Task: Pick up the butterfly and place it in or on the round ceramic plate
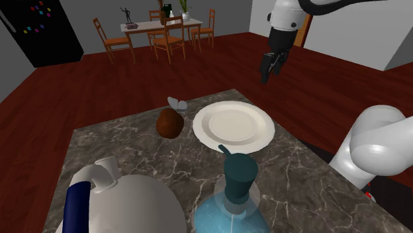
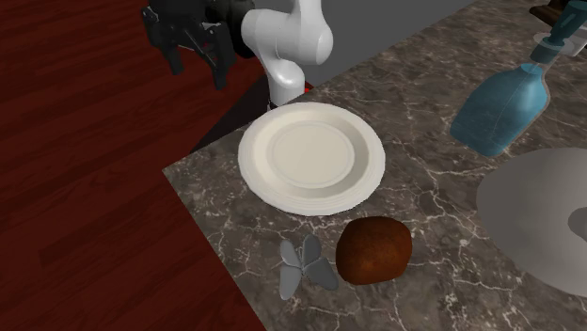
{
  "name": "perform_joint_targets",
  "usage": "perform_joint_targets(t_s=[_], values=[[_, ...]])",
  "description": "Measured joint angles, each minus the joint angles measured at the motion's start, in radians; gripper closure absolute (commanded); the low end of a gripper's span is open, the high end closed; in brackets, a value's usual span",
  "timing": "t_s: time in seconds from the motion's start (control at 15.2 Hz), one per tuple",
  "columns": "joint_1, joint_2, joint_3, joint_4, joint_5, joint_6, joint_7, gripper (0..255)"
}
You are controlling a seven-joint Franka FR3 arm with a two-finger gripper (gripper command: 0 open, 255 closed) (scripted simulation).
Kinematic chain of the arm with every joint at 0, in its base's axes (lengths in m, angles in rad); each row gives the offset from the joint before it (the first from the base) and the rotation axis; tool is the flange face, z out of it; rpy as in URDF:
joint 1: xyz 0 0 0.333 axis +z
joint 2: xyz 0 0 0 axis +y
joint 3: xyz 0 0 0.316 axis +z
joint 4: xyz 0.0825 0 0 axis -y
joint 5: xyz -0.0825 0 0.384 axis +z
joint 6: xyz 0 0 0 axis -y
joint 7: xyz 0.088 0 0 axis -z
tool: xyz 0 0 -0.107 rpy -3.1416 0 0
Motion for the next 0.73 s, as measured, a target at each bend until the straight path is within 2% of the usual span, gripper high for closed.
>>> perform_joint_targets(t_s=[0.2, 0.73], values=[[0.001, 0.026, 0.034, 0.016, 0.022, -0.005, 0.059, 0], [-0.013, 0.261, 0.217, 0.209, 0.130, -0.042, 0.438, 0]])
